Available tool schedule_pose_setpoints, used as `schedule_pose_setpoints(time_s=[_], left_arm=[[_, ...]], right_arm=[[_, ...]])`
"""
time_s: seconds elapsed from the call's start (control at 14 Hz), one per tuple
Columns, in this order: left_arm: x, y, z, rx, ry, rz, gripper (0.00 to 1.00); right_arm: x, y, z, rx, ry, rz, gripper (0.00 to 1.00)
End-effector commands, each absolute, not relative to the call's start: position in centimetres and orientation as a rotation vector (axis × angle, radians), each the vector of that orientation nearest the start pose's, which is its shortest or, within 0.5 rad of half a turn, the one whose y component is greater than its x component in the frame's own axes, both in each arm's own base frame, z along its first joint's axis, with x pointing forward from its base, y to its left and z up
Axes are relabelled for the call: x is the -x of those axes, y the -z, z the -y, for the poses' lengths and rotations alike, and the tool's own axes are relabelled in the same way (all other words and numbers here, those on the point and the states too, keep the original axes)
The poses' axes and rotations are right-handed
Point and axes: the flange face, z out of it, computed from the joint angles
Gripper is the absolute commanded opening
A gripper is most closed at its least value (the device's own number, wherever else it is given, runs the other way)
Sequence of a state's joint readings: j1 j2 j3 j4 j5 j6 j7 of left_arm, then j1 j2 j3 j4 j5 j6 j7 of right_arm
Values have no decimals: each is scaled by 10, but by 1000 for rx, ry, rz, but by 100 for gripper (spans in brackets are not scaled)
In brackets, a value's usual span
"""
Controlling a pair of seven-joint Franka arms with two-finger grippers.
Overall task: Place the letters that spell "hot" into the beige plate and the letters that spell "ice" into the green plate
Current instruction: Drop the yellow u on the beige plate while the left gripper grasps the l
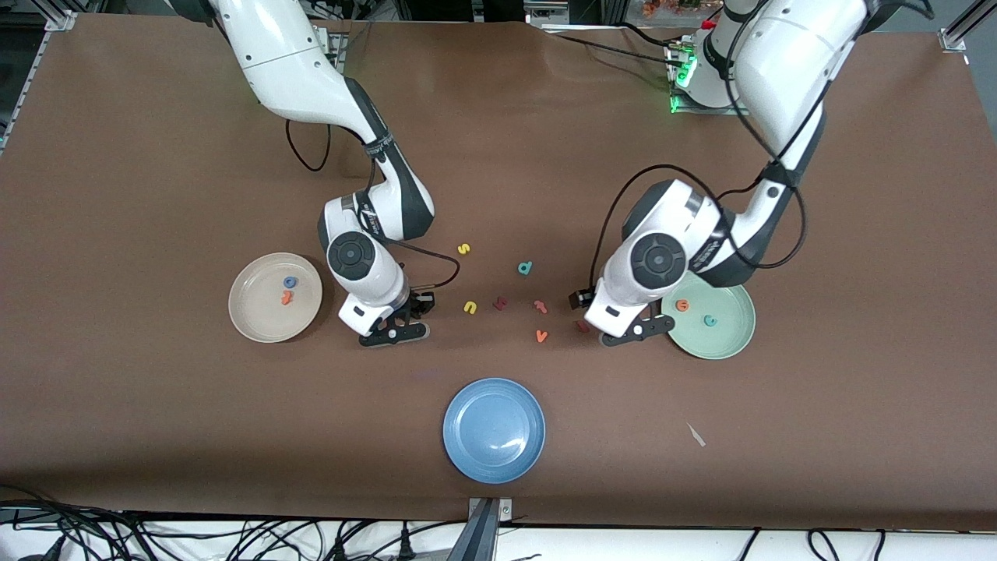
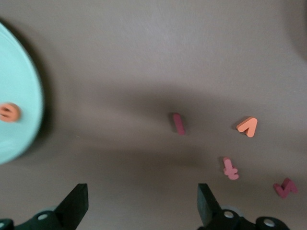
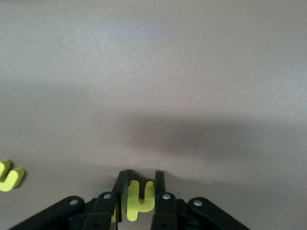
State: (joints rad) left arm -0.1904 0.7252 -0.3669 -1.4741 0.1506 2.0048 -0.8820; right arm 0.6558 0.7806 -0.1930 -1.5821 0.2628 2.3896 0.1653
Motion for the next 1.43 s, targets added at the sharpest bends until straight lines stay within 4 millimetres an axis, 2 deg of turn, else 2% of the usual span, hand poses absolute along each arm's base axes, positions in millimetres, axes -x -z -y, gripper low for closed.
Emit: schedule_pose_setpoints(time_s=[0.0,0.07,0.21,0.29,0.43,0.57,0.64,0.78,1.0,1.14,1.21,1.28,1.35], left_arm=[[-629,-243,348,3085,-294,605,100],[-632,-236,353,3103,-278,619,97],[-635,-226,360,3127,-245,618,64],[-639,-221,357,3133,-223,630,59],[-644,-213,350,3135,-199,651,59],[-648,-203,340,3109,-181,648,59],[-647,-200,341,3102,-175,633,59],[-646,-193,340,3093,-184,631,56],[-646,-186,341,3101,-175,635,53],[-645,-178,339,3091,-187,641,52],[-645,-178,339,3088,-178,632,48],[-645,-178,338,3084,-167,619,45],[-646,-177,338,3082,-161,616,43]], right_arm=[[-632,-198,-327,3038,30,171,10],[-636,-204,-319,3037,18,160,10],[-634,-214,-308,3054,-24,132,10],[-632,-219,-296,3063,-31,113,10],[-630,-238,-262,3078,-22,93,10],[-618,-248,-222,3090,-42,44,9],[-611,-253,-198,3097,-40,8,9],[-599,-258,-147,3107,-36,52,9],[-577,-248,-76,3130,-33,40,9],[-570,-236,-53,3150,0,52,13],[-570,-234,-46,3152,-8,33,69],[-574,-237,-46,3151,-4,34,100],[-578,-246,-50,3141,0,37,100]])
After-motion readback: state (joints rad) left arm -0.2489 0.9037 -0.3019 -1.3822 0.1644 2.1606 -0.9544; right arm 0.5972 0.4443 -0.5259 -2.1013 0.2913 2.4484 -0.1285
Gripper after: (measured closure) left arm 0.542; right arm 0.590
